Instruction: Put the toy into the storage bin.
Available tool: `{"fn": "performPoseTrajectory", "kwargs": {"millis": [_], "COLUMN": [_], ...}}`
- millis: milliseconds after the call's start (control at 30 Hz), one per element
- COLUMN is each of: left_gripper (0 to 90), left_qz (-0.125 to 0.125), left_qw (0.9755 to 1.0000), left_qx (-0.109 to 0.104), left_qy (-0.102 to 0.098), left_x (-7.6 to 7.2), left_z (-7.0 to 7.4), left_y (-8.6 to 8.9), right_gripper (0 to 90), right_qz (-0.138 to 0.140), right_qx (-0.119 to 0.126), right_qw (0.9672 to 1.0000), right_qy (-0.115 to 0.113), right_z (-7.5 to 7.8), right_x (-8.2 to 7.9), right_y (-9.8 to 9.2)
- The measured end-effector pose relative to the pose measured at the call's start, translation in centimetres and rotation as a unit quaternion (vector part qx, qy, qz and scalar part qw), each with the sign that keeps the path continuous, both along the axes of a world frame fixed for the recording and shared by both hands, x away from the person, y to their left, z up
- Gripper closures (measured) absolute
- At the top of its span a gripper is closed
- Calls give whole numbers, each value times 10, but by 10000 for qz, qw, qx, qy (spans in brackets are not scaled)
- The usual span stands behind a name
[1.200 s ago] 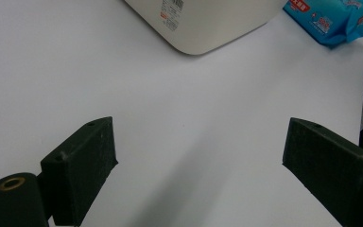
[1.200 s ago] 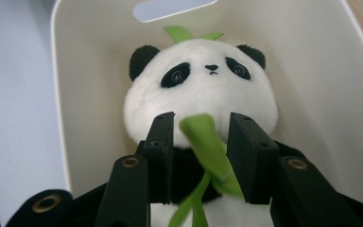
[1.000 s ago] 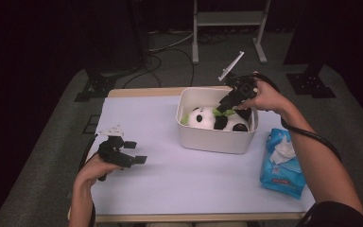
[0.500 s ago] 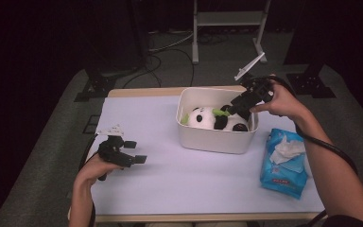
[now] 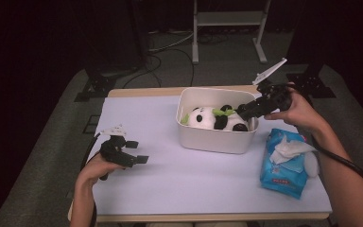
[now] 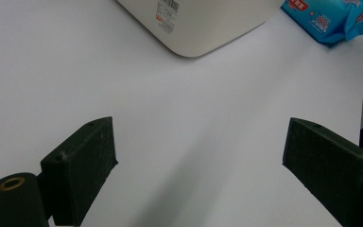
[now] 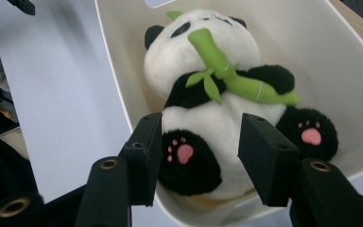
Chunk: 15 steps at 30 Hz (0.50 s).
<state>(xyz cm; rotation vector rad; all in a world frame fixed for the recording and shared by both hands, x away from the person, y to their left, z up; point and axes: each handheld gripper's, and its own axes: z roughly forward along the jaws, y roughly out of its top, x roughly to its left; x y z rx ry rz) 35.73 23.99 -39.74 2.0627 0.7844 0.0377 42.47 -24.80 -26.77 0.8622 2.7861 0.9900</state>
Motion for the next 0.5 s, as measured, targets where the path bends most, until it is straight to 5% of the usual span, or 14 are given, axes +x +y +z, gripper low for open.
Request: {"fn": "performPoseTrajectory", "kwargs": {"millis": [500], "left_gripper": [94], "left_qz": [-106], "left_qw": [9999], "left_qx": [94], "left_qy": [-1], "left_x": [-1], "left_z": [0], "left_y": [-8], "right_gripper": [478], "right_qz": [-240], "right_qx": [284], "right_qw": [9993], "right_qy": [18], "right_z": [-15], "right_x": [-28], "right_y": [-30]}}
